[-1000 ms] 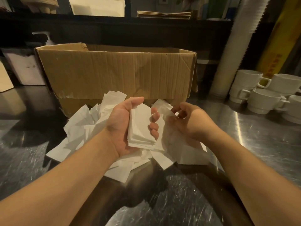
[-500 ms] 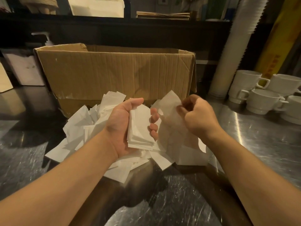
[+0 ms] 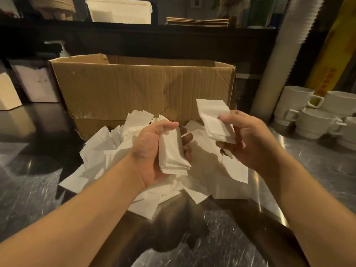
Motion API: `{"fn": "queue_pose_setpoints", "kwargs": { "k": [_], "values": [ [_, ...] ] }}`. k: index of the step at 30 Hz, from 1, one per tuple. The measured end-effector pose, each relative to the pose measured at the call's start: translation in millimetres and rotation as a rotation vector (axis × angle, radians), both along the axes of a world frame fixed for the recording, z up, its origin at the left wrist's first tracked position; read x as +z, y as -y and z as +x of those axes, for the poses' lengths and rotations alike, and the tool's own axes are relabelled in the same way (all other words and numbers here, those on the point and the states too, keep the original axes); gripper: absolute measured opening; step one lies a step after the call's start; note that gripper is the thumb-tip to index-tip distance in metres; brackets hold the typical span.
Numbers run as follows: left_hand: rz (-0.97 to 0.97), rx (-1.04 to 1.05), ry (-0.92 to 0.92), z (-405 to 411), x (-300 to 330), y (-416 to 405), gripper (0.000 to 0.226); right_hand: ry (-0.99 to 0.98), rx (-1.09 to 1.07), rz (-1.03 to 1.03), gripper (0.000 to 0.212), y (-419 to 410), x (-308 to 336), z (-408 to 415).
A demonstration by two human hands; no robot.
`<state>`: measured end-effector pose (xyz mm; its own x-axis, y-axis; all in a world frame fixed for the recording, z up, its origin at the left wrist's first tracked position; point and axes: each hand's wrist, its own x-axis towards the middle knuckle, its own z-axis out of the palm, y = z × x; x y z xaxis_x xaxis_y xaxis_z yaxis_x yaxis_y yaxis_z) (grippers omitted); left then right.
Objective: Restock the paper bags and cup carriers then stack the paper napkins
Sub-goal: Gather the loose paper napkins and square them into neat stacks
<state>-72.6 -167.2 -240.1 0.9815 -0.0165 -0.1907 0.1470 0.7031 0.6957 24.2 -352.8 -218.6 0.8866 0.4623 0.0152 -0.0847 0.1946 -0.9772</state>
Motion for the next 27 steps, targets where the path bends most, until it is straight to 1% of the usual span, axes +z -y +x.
{"fn": "queue_pose_setpoints", "kwargs": {
  "k": [1,3,6,7,8,10,12,15,18,19,22,24,26,27],
  "values": [
    [0.015,0.026,-0.007,0,0,0,0.022,-0.034,0.083,0.019,0.034,0,2,-4],
    [0.025,0.038,-0.019,1,0,0,0.028,-0.038,0.199,0.011,0.039,-2,2,-10],
    [0.022,-0.039,0.029,0,-1,3,0.048,-0.094,0.308,0.068,0.036,-9,-1,-18],
    [0.023,-0.044,0.046,-1,-1,4,0.052,-0.075,0.336,0.047,0.034,-12,-2,-20],
    [0.024,-0.029,0.054,0,-2,3,0.055,-0.031,0.328,-0.011,0.031,-14,-4,-21],
    [0.043,-0.012,0.052,1,-4,0,0.064,0.059,0.243,-0.160,0.025,-19,-6,-23],
    [0.108,0.011,0.039,0,-5,-2,0.071,0.082,0.132,-0.257,0.021,-23,-9,-22],
    [0.184,0.058,0.037,-3,-2,2,0.073,-0.001,0.058,-0.272,0.023,-28,-10,-26],
    [0.226,0.058,0.070,-6,1,6,0.073,-0.072,0.061,-0.278,0.025,-31,-8,-30],
    [0.220,0.042,0.080,-7,3,7,0.070,-0.050,0.071,-0.313,0.024,-32,-8,-31],
    [0.151,-0.024,0.078,-8,2,8,0.051,0.105,0.064,-0.439,0.023,-31,-8,-29],
    [0.058,-0.049,0.045,-7,1,6,0.044,0.164,-0.006,-0.411,0.024,-26,-6,-23],
    [-0.038,-0.068,0.006,-7,1,2,0.050,0.208,-0.116,-0.386,0.023,-19,-4,-14],
    [-0.061,-0.077,-0.008,-7,2,1,0.054,0.243,-0.176,-0.411,0.021,-15,-3,-8]
  ]
}}
